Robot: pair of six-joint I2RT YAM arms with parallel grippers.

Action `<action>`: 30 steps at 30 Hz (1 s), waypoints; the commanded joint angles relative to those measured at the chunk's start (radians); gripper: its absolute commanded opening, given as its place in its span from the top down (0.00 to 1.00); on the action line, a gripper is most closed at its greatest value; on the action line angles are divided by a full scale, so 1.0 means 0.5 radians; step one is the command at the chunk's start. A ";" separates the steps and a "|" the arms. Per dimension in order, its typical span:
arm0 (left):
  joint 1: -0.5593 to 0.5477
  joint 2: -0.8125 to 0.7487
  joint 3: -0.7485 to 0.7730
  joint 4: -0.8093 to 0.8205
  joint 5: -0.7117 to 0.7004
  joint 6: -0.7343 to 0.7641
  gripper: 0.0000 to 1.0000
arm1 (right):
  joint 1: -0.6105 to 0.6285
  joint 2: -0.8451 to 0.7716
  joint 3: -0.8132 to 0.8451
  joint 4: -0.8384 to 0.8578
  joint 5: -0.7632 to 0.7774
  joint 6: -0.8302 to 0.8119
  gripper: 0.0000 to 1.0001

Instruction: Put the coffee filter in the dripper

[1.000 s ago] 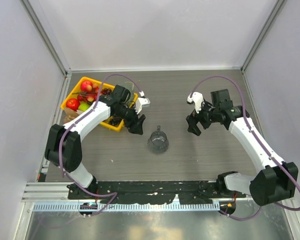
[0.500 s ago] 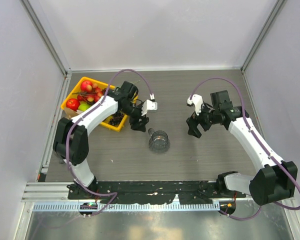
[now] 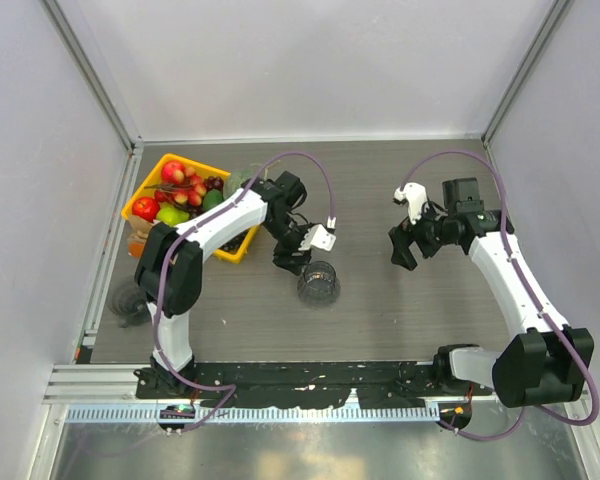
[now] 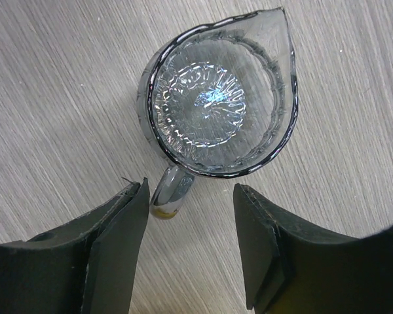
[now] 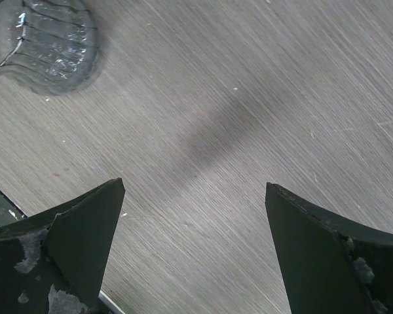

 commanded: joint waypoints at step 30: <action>-0.022 -0.512 -0.526 0.658 -0.236 -1.067 0.29 | -0.104 0.075 0.236 -0.100 -0.027 -0.082 0.03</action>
